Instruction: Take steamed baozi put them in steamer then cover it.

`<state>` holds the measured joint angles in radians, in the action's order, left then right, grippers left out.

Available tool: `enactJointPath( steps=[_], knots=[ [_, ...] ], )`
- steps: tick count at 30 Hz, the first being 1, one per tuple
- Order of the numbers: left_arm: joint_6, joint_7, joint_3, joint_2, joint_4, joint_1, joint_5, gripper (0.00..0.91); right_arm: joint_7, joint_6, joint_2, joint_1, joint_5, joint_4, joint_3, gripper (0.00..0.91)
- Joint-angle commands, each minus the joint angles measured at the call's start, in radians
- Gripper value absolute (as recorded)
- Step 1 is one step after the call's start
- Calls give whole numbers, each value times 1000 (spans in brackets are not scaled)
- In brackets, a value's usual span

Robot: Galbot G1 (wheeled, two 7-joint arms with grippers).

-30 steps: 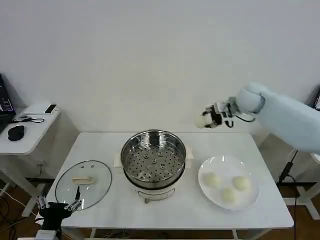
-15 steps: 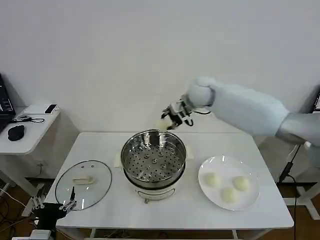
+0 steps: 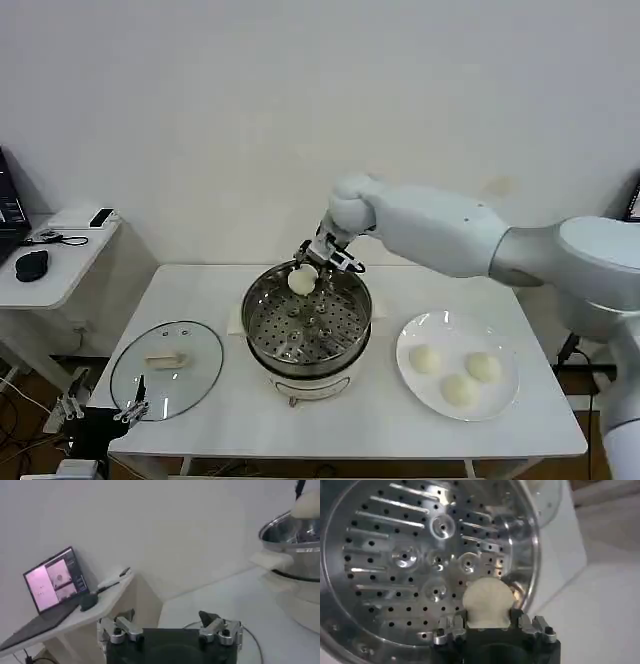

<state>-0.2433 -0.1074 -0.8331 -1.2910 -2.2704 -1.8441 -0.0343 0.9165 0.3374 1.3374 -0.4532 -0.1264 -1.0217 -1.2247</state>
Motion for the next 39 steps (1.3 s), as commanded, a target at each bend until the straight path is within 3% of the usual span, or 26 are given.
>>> enactJointPath(
  steps=[1,10,12,13,23,28,32,39],
  knots=[
    [1,-1,-2,1,0,-2,1,907,-13,126,47,47,-140,86,1,574],
    [0,-1,-3,1,-2,2,2,907,-24,148,60,70,-158,118,10,574],
    [0,-1,-2,1,-2,2,1,907,-29,154,60,71,-156,117,8,665],
    [0,-1,-2,1,-2,2,1,907,-35,159,60,72,-155,117,8,907],
    [-1,-1,-4,2,-10,-1,2,907,-36,153,12,-25,-98,43,7,907],
    [-2,0,-8,9,-8,2,9,907,-12,32,-84,-174,109,-109,-55,907],
    [-1,2,-11,29,3,1,18,907,-12,-93,-220,-289,239,-237,-99,907],
    [-5,10,-9,57,-5,21,34,907,-43,-289,-495,-352,312,-400,-203,907]
  ],
)
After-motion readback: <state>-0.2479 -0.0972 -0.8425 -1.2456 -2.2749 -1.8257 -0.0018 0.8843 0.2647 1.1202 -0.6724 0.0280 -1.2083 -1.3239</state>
